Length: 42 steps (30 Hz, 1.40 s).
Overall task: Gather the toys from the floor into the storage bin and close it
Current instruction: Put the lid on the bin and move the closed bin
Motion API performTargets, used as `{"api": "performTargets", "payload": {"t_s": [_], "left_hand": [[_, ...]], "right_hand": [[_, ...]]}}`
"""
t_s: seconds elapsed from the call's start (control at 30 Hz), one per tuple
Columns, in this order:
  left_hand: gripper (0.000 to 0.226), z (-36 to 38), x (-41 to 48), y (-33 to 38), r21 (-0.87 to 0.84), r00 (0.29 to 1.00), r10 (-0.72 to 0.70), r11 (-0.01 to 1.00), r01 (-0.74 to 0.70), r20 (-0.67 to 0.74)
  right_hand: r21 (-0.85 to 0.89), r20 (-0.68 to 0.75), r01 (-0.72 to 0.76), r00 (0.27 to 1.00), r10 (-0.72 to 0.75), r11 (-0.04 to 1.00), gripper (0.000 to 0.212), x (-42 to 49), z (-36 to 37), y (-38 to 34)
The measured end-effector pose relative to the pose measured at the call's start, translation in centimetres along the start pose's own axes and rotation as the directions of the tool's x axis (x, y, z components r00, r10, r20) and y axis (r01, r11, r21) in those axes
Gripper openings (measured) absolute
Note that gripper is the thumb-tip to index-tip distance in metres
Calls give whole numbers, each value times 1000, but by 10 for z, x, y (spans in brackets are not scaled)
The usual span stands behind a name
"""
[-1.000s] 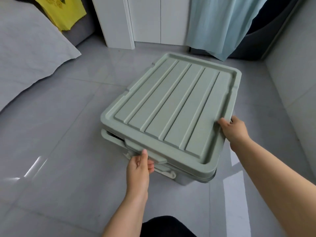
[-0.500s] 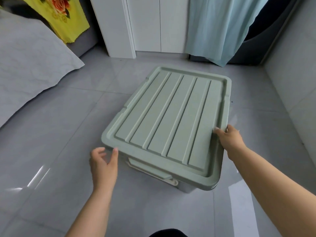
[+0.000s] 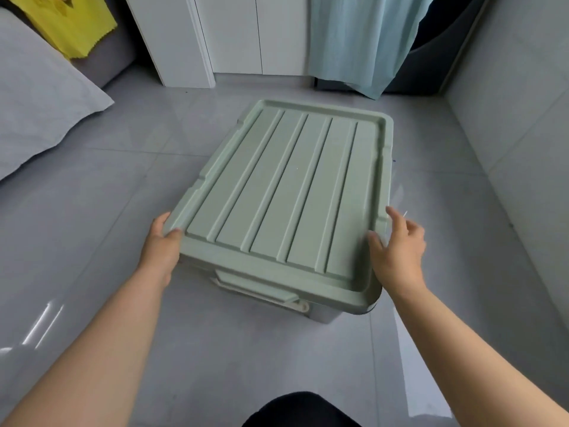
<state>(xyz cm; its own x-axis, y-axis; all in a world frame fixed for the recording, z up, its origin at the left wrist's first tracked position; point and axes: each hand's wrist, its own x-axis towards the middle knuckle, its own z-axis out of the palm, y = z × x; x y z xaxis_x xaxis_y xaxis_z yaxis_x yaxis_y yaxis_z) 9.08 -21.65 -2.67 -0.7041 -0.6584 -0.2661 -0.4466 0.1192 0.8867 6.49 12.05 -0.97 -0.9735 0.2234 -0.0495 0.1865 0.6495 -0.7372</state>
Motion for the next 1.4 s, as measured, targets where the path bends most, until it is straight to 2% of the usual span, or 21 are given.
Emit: {"api": "performTargets", "payload": {"t_s": [0.03, 0.1, 0.13, 0.2, 0.23, 0.3, 0.37, 0.43, 0.53, 0.63, 0.73, 0.83, 0.97, 1.17, 1.27, 1.33, 1.4], "left_hand": [[48, -1, -3, -1, -23, 1000, -16, 1000, 16, -12], [72, 0, -11, -9, -121, 993, -114, 987, 109, -39], [75, 1, -23, -12, -200, 982, -188, 964, 178, -35], [49, 9, -51, -19, -317, 953, -291, 899, 302, 84], [33, 16, -67, -23, -350, 932, -320, 865, 360, 169], [25, 29, -97, -28, -363, 894, -317, 831, 423, 316], [27, 41, -114, -35, -348, 871, -300, 827, 441, 389], [28, 48, -120, -41, -310, 874, -314, 846, 435, 370], [50, 50, -115, -55, -340, 878, -393, 815, 469, 272], [88, 54, -104, -69, -452, 786, -494, 643, 618, 372], [95, 68, -96, -80, -478, 736, -512, 560, 677, 443], [83, 81, -92, -83, -541, 749, -439, 518, 663, 497], [56, 82, -97, -76, -609, 791, -381, 505, 611, 478], [63, 69, -100, -71, -716, 815, -377, 402, 571, 439], [55, 56, -114, -62, -747, 845, -357, 407, 525, 399], [54, 48, -124, -54, -757, 872, -315, 440, 483, 373], [53, 40, -131, -41, -752, 896, -249, 488, 443, 367]], "right_hand": [[-97, 2, 212, 977, -212, 973, 44, -11, -1, -8], [-178, 166, 569, 822, -545, 803, 46, -43, 7, -23], [-239, 251, 679, 734, -631, 694, 54, -61, 18, -24], [-390, 397, 775, 629, -668, 498, 79, -91, 45, -24], [-446, 433, 779, 618, -656, 441, 92, -100, 59, -24], [-526, 394, 752, 629, -670, 397, 103, -103, 77, -23], [-574, 315, 733, 608, -729, 364, 94, -96, 84, -22], [-593, 272, 731, 577, -770, 338, 86, -90, 85, -22], [-584, 252, 743, 548, -797, 327, 79, -88, 83, -20], [-530, 200, 753, 557, -806, 390, 67, -83, 79, -20], [-497, 162, 740, 592, -789, 453, 62, -84, 80, -22], [-471, 137, 720, 631, -764, 510, 61, -86, 83, -22], [-447, 134, 721, 639, -757, 530, 60, -86, 84, -20], [-428, 152, 725, 646, -748, 540, 63, -88, 80, -22], [-443, 241, 746, 633, -736, 496, 84, -90, 72, -20], [-540, 321, 736, 628, -709, 408, 107, -95, 70, -19], [-622, 349, 705, 640, -685, 341, 118, -101, 74, -19]]}}
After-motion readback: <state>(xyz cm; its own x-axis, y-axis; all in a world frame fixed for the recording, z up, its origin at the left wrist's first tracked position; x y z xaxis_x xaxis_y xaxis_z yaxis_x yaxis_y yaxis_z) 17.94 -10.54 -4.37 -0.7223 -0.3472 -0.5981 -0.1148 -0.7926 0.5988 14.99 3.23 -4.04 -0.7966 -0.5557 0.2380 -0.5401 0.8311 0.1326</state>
